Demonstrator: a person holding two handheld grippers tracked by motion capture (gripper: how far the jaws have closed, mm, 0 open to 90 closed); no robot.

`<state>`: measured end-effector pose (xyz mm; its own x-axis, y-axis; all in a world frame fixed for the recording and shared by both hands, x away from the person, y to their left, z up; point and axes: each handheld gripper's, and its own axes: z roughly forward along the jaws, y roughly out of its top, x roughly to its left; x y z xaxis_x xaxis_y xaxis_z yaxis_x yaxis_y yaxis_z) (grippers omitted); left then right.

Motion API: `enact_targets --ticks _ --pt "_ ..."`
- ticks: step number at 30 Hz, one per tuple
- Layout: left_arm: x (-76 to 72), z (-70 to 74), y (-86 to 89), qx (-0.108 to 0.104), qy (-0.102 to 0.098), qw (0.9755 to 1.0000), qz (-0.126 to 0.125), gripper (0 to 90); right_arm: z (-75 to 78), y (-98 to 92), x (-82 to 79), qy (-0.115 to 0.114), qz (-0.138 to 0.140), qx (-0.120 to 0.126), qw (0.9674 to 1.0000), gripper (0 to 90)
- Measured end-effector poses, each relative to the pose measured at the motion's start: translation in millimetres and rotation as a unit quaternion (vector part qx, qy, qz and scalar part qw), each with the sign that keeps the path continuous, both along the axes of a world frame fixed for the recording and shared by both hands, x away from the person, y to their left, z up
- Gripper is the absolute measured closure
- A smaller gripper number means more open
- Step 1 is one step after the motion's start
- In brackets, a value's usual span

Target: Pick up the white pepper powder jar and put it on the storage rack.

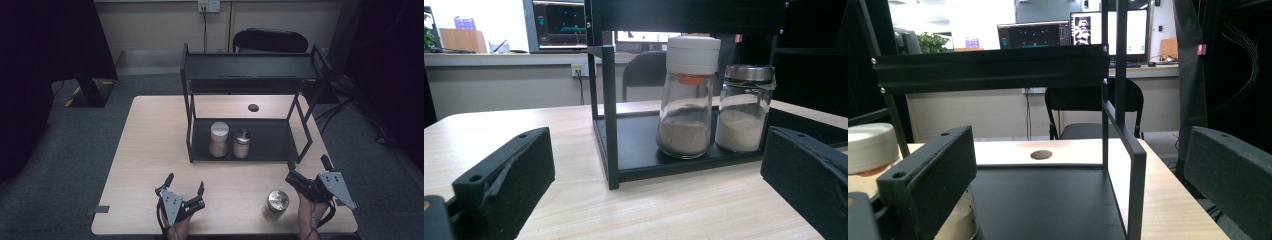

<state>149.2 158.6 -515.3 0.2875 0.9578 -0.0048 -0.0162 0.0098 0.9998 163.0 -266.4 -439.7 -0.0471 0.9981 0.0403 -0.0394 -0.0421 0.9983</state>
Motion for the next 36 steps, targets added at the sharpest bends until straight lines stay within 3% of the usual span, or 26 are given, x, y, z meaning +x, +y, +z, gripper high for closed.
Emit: enact_targets --ticks 12,36 --pt "0.0 0.0 0.0 0.000 0.000 1.0000 0.000 0.3 -13.8 -6.4 2.1 0.008 -0.008 0.004 0.9999 0.0" --pt "-0.1 -0.1 -0.1 0.000 0.000 1.0000 0.000 0.3 -45.9 -7.0 10.9 0.052 -0.044 0.000 0.9977 0.0"
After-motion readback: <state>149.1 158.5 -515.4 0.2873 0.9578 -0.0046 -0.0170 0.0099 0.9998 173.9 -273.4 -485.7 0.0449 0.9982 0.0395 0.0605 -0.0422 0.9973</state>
